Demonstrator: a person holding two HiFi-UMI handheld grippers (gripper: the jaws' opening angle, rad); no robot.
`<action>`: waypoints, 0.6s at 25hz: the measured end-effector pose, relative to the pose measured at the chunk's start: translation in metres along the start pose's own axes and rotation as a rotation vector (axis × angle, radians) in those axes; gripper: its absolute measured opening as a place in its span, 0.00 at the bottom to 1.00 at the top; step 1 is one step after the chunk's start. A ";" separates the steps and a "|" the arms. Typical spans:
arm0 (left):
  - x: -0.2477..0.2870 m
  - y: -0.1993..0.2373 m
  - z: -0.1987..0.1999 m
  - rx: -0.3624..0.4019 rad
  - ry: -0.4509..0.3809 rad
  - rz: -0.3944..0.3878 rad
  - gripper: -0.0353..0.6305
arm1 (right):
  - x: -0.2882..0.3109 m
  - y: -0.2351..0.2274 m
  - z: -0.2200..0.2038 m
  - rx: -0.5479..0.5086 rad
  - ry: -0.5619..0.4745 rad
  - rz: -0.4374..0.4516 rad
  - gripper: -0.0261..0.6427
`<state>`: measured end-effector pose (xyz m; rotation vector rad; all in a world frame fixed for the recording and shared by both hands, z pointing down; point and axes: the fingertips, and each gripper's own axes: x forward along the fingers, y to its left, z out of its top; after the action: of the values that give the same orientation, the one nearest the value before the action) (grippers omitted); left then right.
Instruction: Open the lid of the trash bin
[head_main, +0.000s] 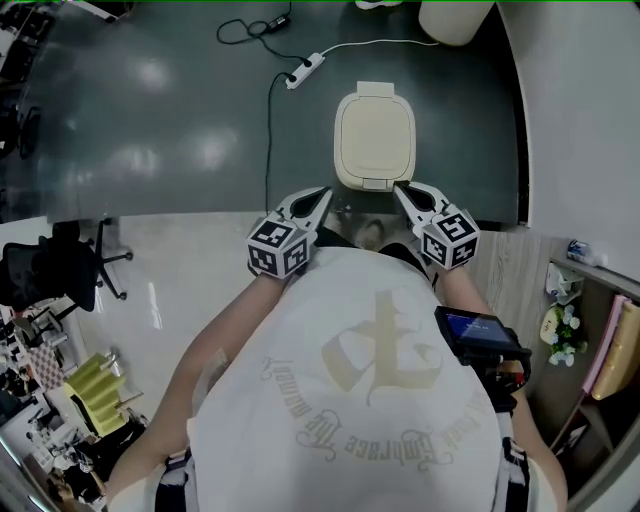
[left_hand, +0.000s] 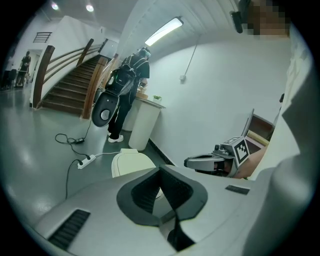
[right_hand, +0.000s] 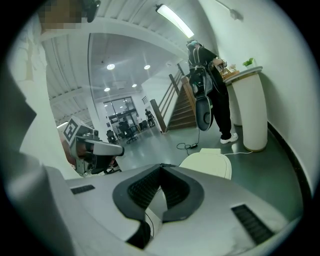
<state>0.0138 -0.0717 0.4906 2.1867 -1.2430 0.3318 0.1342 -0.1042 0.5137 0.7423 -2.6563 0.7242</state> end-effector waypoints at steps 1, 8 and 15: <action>0.001 0.000 0.001 -0.002 0.001 -0.004 0.07 | 0.000 -0.001 -0.001 0.002 0.005 -0.005 0.05; 0.011 0.017 0.008 -0.010 0.021 -0.032 0.07 | 0.017 -0.007 -0.001 -0.023 0.057 -0.025 0.05; 0.013 0.021 -0.002 -0.018 0.051 -0.044 0.07 | 0.026 -0.010 -0.010 -0.001 0.086 -0.032 0.05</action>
<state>0.0033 -0.0876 0.5064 2.1737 -1.1636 0.3552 0.1194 -0.1163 0.5364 0.7343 -2.5617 0.7295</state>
